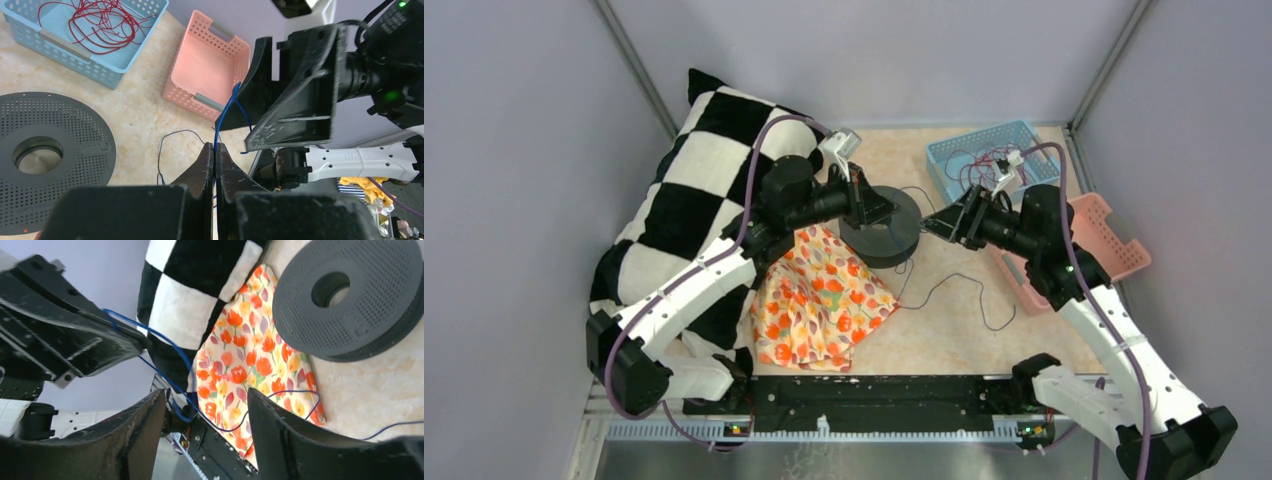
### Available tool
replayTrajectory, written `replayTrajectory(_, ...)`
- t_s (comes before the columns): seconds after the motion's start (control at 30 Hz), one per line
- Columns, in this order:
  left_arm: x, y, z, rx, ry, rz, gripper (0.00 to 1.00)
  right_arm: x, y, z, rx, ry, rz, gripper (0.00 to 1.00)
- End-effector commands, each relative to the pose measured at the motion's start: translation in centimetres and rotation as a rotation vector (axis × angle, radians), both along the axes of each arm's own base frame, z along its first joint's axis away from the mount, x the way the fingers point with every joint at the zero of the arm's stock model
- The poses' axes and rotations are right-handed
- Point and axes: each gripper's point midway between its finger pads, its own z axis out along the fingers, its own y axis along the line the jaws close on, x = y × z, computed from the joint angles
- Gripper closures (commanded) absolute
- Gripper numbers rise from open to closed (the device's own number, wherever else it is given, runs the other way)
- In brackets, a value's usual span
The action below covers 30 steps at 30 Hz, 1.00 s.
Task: Wrap the cables
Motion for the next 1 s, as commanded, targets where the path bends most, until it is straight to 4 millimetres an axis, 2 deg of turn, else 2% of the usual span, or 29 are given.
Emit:
replayTrajectory(0.0,0.3,-0.3,1.8,-0.045,-0.062,-0.010,1.00,-0.4,0.9,0.3,0.038,-0.026,0.048,0.44)
replayTrajectory(0.2,0.7,-0.2,1.2,-0.043,-0.047,0.010,1.00,-0.2,0.7,-0.2,0.046,-0.005,0.016,0.50)
replayTrajectory(0.37,0.7,-0.3,1.0,-0.046,-0.039,0.008,1.00,0.0,0.1,-0.2,0.115,0.007,-0.051,0.64)
replayTrajectory(0.43,0.7,-0.3,0.9,-0.046,-0.038,0.009,1.00,0.0,0.1,-0.2,0.137,0.014,-0.063,0.75)
replayTrajectory(0.5,0.7,-0.2,0.8,-0.042,-0.036,0.012,1.00,0.1,-0.1,-0.4,0.133,0.022,-0.082,0.95)
replayTrajectory(0.53,0.8,-0.2,0.6,-0.037,-0.031,0.019,1.00,0.2,-0.4,-0.5,0.124,0.023,-0.099,1.00)
replayTrajectory(0.63,1.1,0.0,0.0,-0.016,-0.016,0.035,1.00,0.3,-1.2,-0.2,0.086,-0.005,-0.134,1.00)
replayTrajectory(0.83,1.1,0.1,-1.2,-0.003,0.014,0.042,1.00,0.1,-1.9,1.7,0.033,-0.098,-0.134,1.00)
replayTrajectory(0.87,1.2,0.2,-1.4,0.000,0.020,0.045,0.96,0.1,-2.1,1.6,0.019,-0.093,-0.140,1.00)
replayTrajectory(0.97,1.7,0.4,-2.9,0.048,0.061,0.075,0.30,0.3,-2.8,1.2,-0.034,-0.074,-0.175,1.00)
